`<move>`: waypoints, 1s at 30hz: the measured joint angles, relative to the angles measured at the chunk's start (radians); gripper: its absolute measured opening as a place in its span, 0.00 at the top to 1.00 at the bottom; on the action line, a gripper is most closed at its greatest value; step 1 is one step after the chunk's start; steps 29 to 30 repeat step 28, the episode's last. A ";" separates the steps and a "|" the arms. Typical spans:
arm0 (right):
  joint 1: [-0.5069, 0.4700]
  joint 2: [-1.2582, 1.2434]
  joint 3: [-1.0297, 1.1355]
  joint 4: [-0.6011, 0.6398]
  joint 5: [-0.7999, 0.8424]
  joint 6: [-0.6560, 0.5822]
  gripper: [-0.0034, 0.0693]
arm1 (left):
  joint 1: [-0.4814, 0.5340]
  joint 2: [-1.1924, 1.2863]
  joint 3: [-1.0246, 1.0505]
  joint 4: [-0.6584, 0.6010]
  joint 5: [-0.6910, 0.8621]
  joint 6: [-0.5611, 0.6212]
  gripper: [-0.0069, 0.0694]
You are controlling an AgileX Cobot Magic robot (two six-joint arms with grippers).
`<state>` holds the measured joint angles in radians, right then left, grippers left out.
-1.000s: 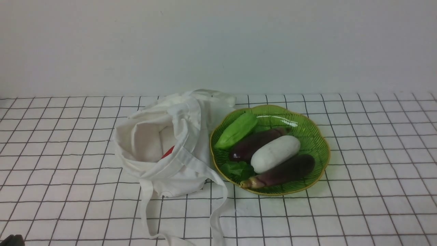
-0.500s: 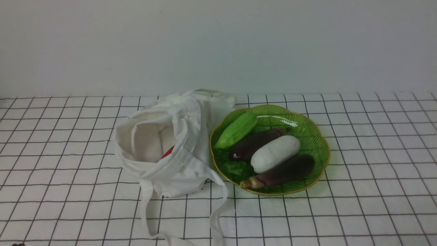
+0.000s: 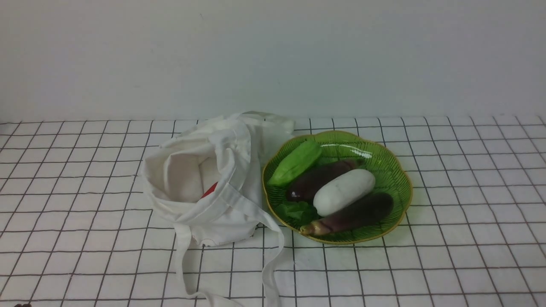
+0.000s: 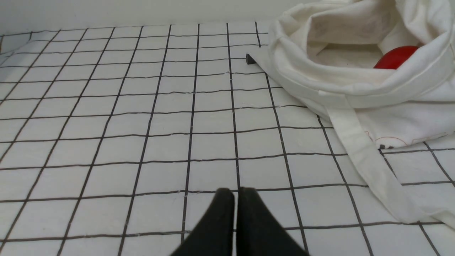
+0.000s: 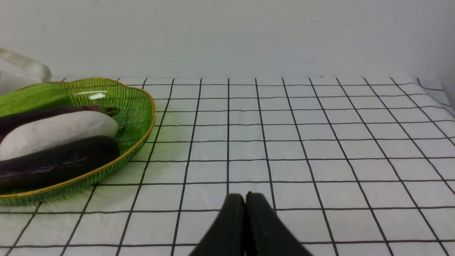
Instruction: Take vegetables from bag on white checkered tablecloth place on plate.
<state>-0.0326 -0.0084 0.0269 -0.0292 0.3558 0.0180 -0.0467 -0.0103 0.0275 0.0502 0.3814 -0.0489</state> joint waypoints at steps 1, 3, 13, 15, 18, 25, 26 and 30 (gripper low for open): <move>0.000 0.000 0.000 0.000 0.000 0.000 0.98 | 0.000 0.000 0.000 0.000 0.000 0.000 0.92; 0.000 0.000 0.000 0.000 0.000 0.000 0.98 | 0.000 0.000 0.000 0.000 0.000 0.000 0.92; 0.000 0.000 0.000 0.000 0.000 0.000 0.98 | 0.001 0.000 0.000 0.001 0.000 0.000 0.92; 0.000 0.000 0.000 0.000 0.000 0.000 0.98 | 0.001 0.000 0.000 0.001 0.000 0.000 0.92; 0.000 0.000 0.000 0.000 0.000 0.000 0.98 | 0.001 0.000 0.000 0.001 0.000 -0.004 0.92; 0.000 0.000 0.000 0.000 0.000 0.000 0.98 | 0.001 0.000 0.000 0.001 0.000 -0.010 0.92; 0.000 0.000 0.000 0.000 0.000 0.000 0.98 | 0.001 0.000 0.000 0.001 0.000 -0.011 0.92; 0.000 0.000 0.000 0.000 0.000 0.000 0.98 | 0.001 0.000 0.000 0.001 0.000 -0.011 0.92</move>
